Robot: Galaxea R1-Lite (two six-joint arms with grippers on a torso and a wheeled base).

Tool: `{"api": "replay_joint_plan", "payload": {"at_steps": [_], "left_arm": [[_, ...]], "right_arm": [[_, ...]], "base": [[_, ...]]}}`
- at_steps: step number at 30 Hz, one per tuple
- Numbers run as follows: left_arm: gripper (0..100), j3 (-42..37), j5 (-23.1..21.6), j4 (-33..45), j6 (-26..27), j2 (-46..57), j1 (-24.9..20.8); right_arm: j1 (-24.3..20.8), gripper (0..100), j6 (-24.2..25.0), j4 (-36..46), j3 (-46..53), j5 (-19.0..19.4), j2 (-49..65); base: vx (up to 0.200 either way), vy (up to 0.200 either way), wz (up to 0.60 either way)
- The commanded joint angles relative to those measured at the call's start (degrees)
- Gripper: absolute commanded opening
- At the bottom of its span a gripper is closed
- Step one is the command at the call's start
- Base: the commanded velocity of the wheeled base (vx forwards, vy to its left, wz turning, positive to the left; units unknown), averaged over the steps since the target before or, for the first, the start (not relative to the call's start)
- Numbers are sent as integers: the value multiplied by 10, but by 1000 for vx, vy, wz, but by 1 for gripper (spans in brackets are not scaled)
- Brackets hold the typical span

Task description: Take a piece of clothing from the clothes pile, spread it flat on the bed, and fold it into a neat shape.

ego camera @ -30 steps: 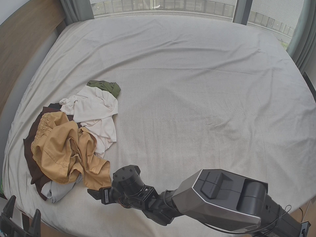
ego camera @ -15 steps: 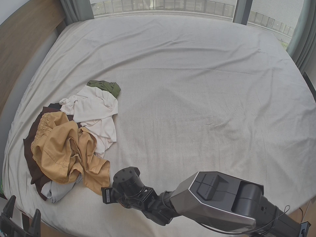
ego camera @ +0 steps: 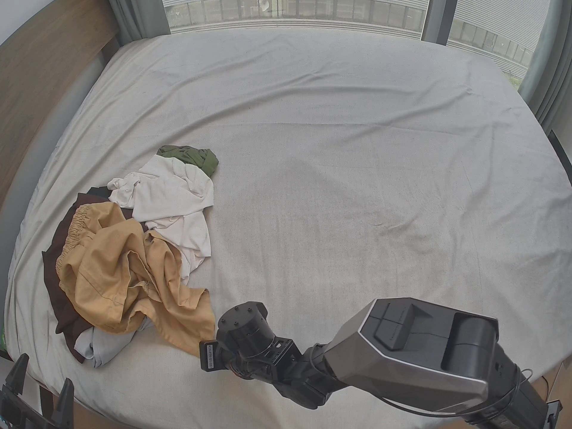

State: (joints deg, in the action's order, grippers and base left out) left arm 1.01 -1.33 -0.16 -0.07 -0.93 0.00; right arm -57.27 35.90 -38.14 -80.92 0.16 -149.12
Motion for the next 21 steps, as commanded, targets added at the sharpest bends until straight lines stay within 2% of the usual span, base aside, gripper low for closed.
{"api": "replay_joint_plan", "payload": {"at_steps": [1,10,21], "left_arm": [[100,-10,0,0,0,9,0],[100,-10,0,0,0,9,1],[100,-10,0,0,0,9,0]], "right_arm": [[12,0,0,0,37,-7,34],[53,0,0,0,133,-11,100],[91,0,-1,37,176,-23,157]], "base": [[0,0,0],[0,0,0],[0,0,0]]}}
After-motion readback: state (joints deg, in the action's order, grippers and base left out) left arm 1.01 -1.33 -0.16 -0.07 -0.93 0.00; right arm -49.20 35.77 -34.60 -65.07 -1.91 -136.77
